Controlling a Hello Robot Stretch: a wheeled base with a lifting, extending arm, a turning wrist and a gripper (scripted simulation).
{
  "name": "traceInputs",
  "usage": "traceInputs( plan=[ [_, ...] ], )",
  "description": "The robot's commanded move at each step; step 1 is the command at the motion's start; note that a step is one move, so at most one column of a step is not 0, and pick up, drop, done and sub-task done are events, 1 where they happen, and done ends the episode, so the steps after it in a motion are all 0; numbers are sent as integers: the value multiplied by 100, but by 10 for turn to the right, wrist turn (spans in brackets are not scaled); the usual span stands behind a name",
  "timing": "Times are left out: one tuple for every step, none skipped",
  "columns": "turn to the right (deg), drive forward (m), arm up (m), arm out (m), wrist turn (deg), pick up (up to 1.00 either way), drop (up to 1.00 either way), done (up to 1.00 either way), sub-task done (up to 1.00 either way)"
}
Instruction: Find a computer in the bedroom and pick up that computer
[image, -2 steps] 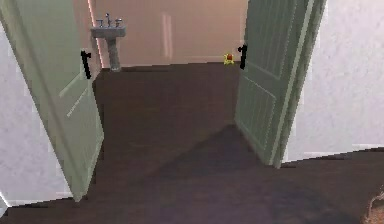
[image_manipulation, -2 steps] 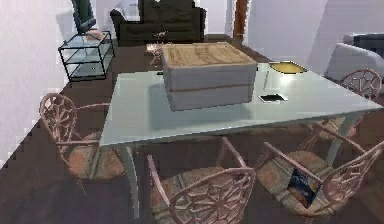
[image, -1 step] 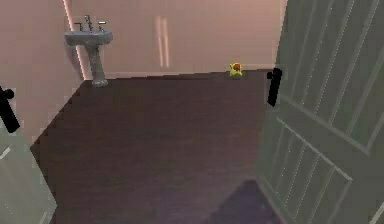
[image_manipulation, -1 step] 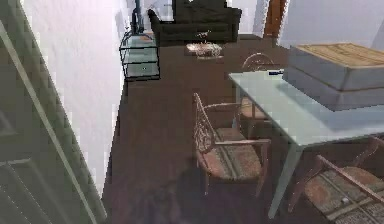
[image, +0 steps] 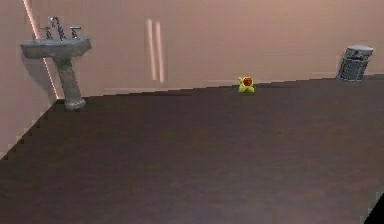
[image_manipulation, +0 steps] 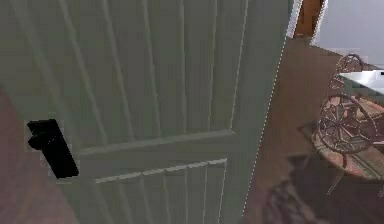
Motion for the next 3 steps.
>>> traceInputs(
  plan=[
    [0,50,0,0,0,0,0,0,0],
    [330,0,0,0,0,0,0,0,0],
    [0,55,0,0,0,0,0,0,0]
  ],
)
